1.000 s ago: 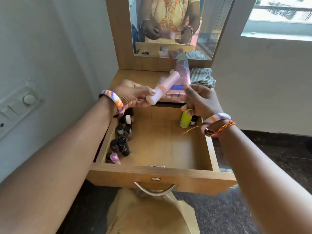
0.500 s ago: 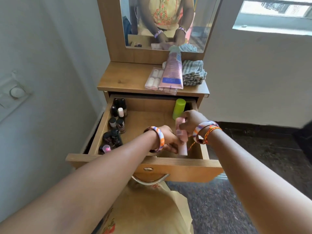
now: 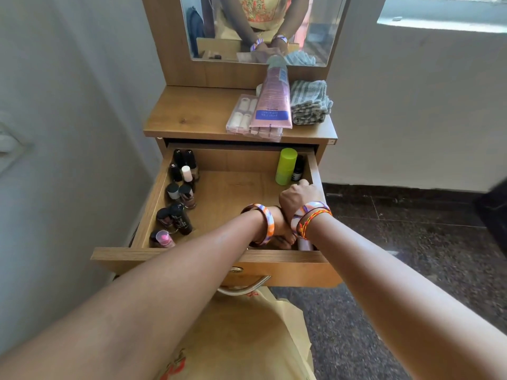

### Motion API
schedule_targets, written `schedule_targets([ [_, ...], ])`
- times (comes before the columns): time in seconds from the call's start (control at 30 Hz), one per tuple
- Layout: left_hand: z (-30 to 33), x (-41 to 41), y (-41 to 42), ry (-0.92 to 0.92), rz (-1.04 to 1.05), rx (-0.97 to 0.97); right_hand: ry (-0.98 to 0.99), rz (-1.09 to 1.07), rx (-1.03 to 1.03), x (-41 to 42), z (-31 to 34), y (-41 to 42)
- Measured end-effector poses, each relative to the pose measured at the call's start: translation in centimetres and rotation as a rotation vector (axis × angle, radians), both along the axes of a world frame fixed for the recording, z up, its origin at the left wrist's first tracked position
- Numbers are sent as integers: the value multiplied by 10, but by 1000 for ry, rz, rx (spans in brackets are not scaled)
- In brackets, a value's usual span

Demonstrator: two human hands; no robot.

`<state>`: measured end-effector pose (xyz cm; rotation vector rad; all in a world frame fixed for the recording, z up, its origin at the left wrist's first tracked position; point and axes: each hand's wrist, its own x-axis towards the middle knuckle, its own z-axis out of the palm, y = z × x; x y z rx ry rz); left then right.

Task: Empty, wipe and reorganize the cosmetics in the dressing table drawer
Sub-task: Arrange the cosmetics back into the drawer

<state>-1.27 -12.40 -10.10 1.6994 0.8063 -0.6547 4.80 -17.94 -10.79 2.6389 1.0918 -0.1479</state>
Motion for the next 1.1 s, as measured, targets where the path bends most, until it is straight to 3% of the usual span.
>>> schedule_targets([
  [0.07,-11,7,2,-34,-116,-71,-2,22,1,0,0,-2],
  [0.17,-13,9,14,-46,-167,-2,6,37,3,0,11,-5],
  [0.3,9,13,33,-175,-189,85,-14,-18,197,5,40,-2],
  [0.37,28,17,44,-270,-203,237,-93,-38,380,13,56,7],
  [0.47,56,25,62,-511,-117,616,-153,-87,615,27,75,24],
  [0.57,73,32,80,-701,124,868,-27,-235,829,41,84,40],
  [0.67,80,43,102,-625,267,953,111,-403,960,53,76,50],
  [0.83,71,56,120,-356,44,1042,344,-607,996,64,48,60],
  [1.0,47,68,124,-443,-150,978,559,-687,1237,73,39,61],
  [1.1,41,64,126,-469,-252,965,830,-764,1437,78,42,56],
])
